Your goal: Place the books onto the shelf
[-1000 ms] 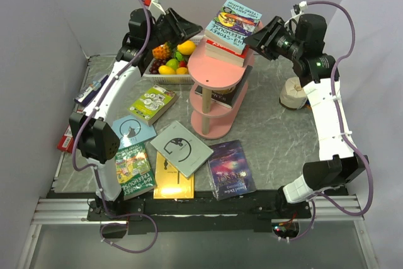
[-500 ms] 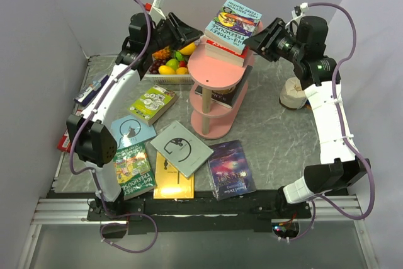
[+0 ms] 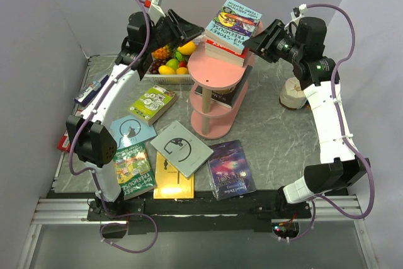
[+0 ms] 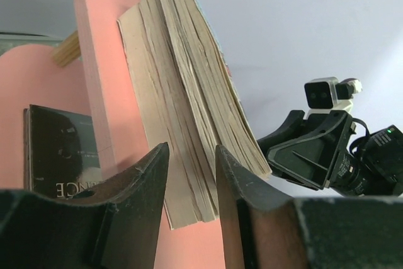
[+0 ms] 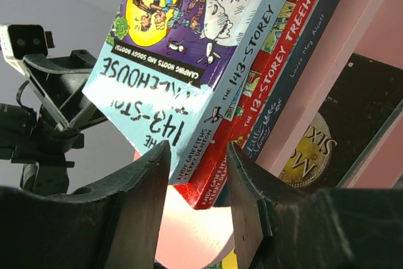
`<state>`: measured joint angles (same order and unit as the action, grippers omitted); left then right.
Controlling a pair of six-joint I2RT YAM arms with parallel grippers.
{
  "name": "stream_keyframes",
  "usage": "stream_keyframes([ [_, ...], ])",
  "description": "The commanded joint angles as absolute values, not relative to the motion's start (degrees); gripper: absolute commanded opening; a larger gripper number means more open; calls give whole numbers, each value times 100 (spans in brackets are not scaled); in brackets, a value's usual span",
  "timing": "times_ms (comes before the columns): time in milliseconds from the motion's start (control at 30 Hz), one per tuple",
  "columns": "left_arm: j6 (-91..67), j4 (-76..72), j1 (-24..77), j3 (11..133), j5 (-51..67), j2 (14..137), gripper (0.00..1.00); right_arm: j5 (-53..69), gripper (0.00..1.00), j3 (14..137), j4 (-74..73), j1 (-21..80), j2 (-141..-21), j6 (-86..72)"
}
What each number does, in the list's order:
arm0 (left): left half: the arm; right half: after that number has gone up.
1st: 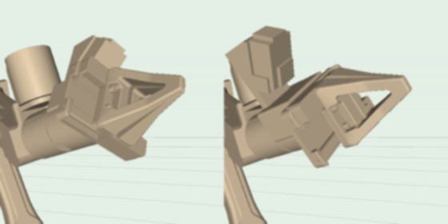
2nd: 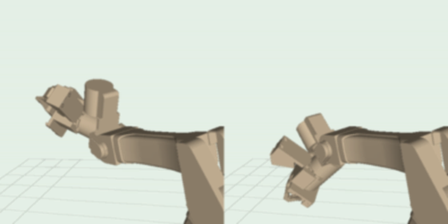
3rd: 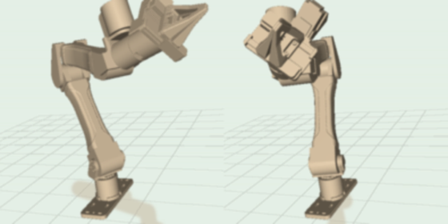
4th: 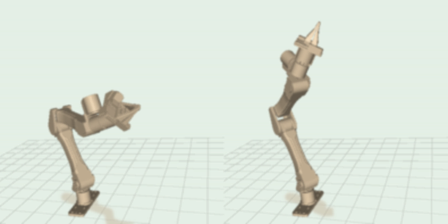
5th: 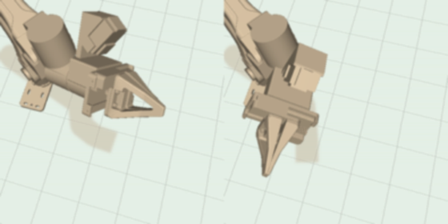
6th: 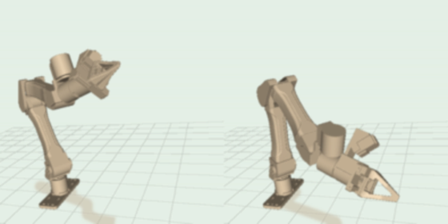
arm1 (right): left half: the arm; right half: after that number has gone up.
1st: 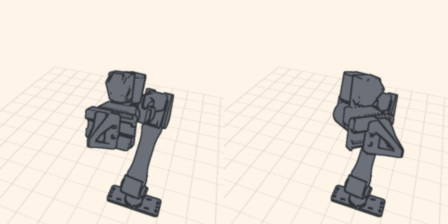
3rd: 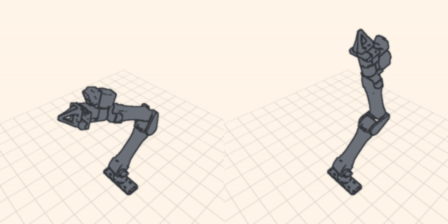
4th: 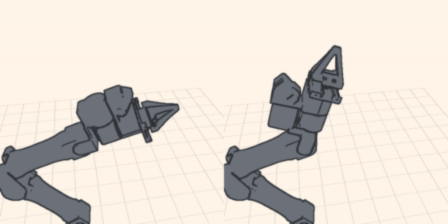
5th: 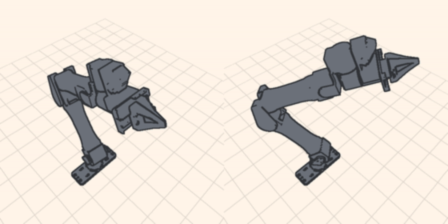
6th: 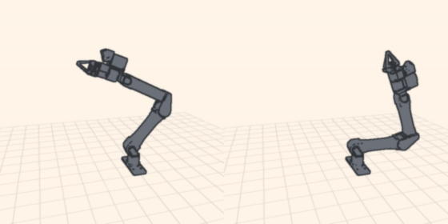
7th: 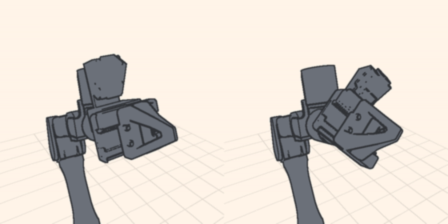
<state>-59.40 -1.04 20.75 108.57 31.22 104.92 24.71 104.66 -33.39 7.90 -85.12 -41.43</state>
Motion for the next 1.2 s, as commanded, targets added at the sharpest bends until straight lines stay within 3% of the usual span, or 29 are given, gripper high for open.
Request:
stream_keyframes([
  [0, -6003, -562, 2144, 10802, 3340, 10169, 41, 2452, 48, 10573, -3103, 826, -8323, -4069],
  [400, -5906, -677, 2215, 10608, 3472, 10011, 20, 2435, 48, 10564, -3094, 905, -8350, -4061],
  [900, -5906, -800, 2224, 10345, 3516, 9712, 8, 2373, 48, 10547, -3103, 958, -8280, -4052],
  [967, -5889, -747, 2224, 10362, 3490, 9712, 10, 2364, 48, 10529, -3103, 967, -8288, -4061],
  [1100, -5871, -686, 2224, 10424, 3480, 9782, 41, 2356, 48, 10556, -3120, 975, -8297, -4061],
  [1167, -5845, -590, 2215, 10485, 3480, 9817, 45, 2355, 48, 10582, -3129, 984, -8306, -4061],
])
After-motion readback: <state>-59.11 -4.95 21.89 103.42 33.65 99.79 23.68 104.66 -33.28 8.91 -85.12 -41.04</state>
